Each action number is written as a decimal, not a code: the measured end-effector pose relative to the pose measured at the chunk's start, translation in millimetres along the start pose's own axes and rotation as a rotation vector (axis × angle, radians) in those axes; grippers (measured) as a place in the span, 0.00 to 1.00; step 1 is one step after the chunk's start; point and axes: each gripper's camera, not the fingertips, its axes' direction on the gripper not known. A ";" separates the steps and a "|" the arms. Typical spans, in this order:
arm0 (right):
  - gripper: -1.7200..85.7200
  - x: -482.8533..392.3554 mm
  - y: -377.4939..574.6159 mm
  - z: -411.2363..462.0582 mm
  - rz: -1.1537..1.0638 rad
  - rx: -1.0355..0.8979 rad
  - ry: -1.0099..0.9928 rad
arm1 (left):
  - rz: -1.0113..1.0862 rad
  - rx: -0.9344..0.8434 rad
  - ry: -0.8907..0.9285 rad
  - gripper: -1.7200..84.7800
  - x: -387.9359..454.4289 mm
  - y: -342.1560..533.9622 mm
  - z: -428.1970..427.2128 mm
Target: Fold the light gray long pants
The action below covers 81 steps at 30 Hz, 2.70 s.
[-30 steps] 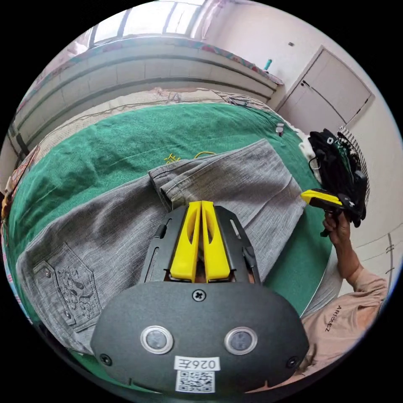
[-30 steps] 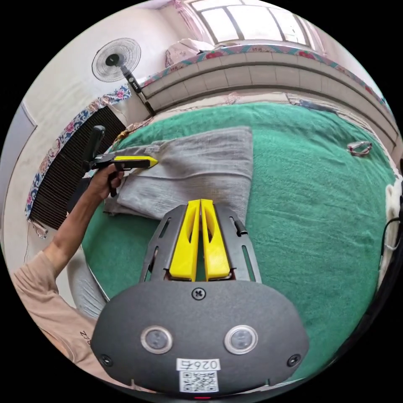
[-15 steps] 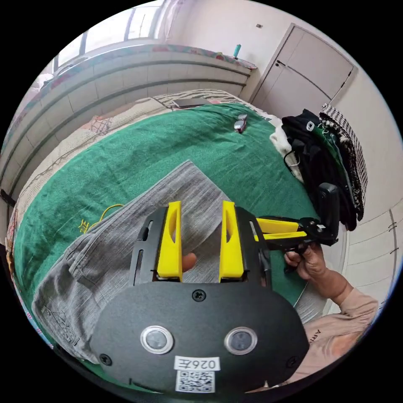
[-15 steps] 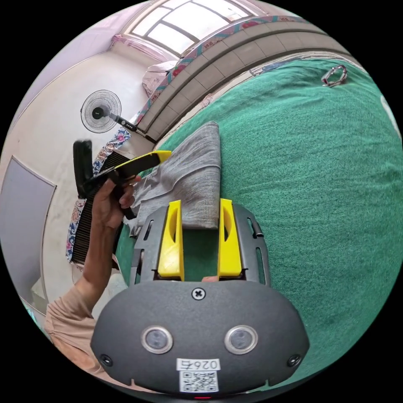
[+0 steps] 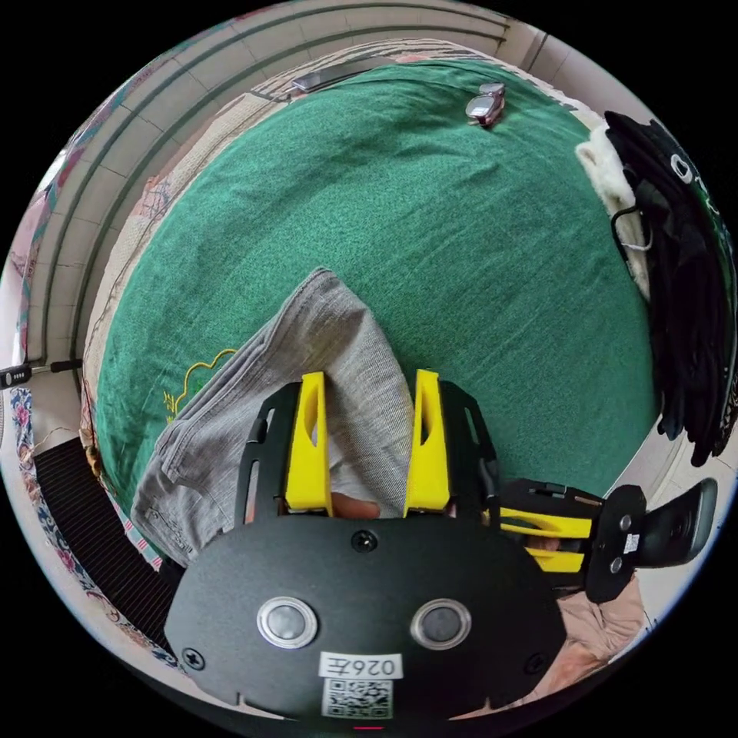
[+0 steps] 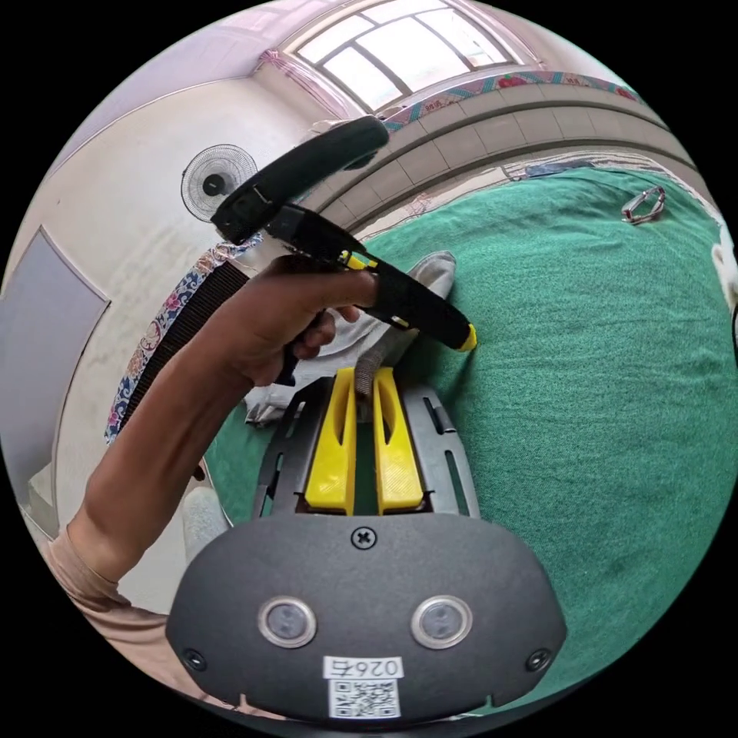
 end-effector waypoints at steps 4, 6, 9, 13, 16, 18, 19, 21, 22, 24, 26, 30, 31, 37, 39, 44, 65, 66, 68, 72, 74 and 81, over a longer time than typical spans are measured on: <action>0.01 8.8 5.0 -30.3 0.015 -0.008 -0.143 | 0.040 -0.015 0.000 0.08 13.6 8.8 -22.6; 0.01 7.0 9.2 -48.7 -0.005 -0.011 -0.177 | 0.065 -0.001 0.073 0.07 19.7 14.2 -37.8; 0.01 -8.0 24.0 -91.5 -0.080 0.024 -0.134 | 0.118 0.090 0.213 0.06 33.7 29.1 -76.1; 0.01 -36.6 49.1 -167.9 -0.183 0.147 -0.057 | 0.239 0.279 0.393 0.05 57.9 64.1 -140.6; 0.01 -69.4 69.3 -217.4 -0.276 0.223 0.011 | 0.348 0.391 0.495 0.05 65.1 99.7 -179.1; 0.01 -93.2 80.6 -235.7 -0.327 0.248 0.048 | 0.399 0.426 0.532 0.04 59.7 121.1 -194.4; 0.01 -111.0 86.3 -241.4 -0.357 0.257 0.074 | 0.421 0.438 0.547 0.04 51.2 134.6 -201.1; 0.01 -140.1 90.8 -239.1 -0.401 0.257 0.123 | 0.436 0.452 0.555 0.04 29.9 155.0 -206.2; 0.01 -160.2 90.7 -230.6 -0.431 0.248 0.158 | 0.432 0.466 0.559 0.04 9.5 168.9 -206.9; 0.01 -189.3 85.5 -208.4 -0.483 0.219 0.201 | 0.400 0.487 0.565 0.04 -31.3 190.1 -204.6; 0.01 -224.5 70.4 -165.6 -0.544 0.160 0.213 | 0.351 0.514 0.579 0.04 -99.5 220.5 -194.7; 0.03 -261.2 46.2 -93.8 -0.645 0.094 0.113 | 0.240 0.501 0.594 0.04 -212.9 260.9 -156.6; 0.03 -263.5 39.2 -77.5 -0.639 0.073 0.060 | 0.191 0.488 0.591 0.04 -249.6 271.2 -136.8; 0.01 -208.1 17.2 -6.2 -0.460 -0.010 0.128 | -0.061 0.427 0.745 0.06 -387.1 286.9 -9.2; 0.01 -184.1 10.5 23.0 -0.399 -0.119 0.135 | -0.111 0.430 0.812 0.08 -408.1 286.3 19.1; 0.01 -147.1 -0.3 96.6 -0.319 -0.423 0.113 | -0.125 0.543 0.959 0.09 -448.2 317.5 24.0; 0.01 -211.2 26.2 158.2 -0.617 -0.319 0.542 | -0.172 0.784 0.222 0.01 -327.9 381.7 -39.6; 0.01 -214.7 29.5 160.9 -0.648 -0.318 0.571 | -0.154 0.791 0.194 0.01 -322.6 380.8 -43.3; 0.01 -225.5 40.5 170.3 -0.755 -0.314 0.676 | -0.059 0.712 0.025 0.01 -302.6 359.1 -45.4; 0.01 -225.9 40.1 173.7 -0.723 -0.296 0.720 | 0.016 0.473 -0.025 0.01 -313.1 302.2 -2.5; 0.01 -216.2 32.9 171.0 -0.676 -0.299 0.682 | -0.110 0.447 0.282 0.01 -355.0 300.5 -3.4; 0.01 -173.8 2.0 132.0 -0.496 -0.292 0.490 | -0.197 0.799 0.420 0.01 -372.5 401.6 -19.2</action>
